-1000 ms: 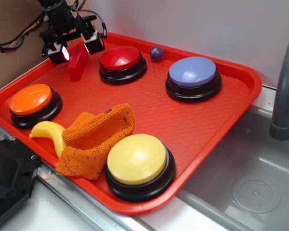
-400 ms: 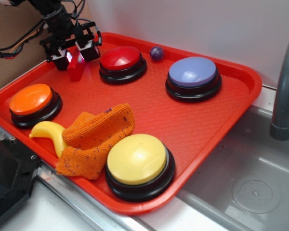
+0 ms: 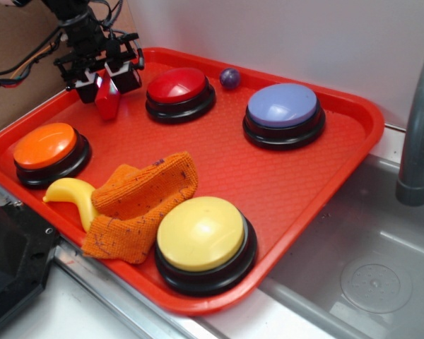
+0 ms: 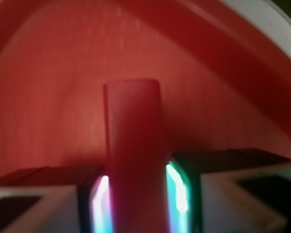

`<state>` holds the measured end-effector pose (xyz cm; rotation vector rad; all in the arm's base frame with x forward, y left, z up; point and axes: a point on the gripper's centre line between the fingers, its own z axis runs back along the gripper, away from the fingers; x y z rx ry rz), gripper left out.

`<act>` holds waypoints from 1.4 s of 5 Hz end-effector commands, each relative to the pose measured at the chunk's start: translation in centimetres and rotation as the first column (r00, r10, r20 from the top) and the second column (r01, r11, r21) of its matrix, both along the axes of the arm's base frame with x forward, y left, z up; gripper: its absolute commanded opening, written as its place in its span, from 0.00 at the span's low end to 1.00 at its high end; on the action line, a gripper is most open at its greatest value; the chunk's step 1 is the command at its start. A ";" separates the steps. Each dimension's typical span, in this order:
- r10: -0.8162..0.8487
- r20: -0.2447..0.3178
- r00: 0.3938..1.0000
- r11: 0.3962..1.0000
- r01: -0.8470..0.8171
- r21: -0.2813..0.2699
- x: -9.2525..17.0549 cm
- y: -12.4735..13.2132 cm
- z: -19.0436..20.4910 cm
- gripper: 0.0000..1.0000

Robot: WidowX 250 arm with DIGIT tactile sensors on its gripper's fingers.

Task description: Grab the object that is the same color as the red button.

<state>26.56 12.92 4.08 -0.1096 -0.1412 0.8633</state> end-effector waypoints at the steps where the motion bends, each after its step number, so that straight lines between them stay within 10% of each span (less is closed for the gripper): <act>1: -0.154 0.049 0.987 0.987 0.151 0.053 -0.6 -2.7 7.4 0.00; 4: -0.469 0.083 0.879 0.878 0.474 -0.060 -3.7 -12.9 13.2 0.00; 7: -0.520 0.051 0.853 0.853 0.522 -0.023 -4.5 -14.0 13.3 0.01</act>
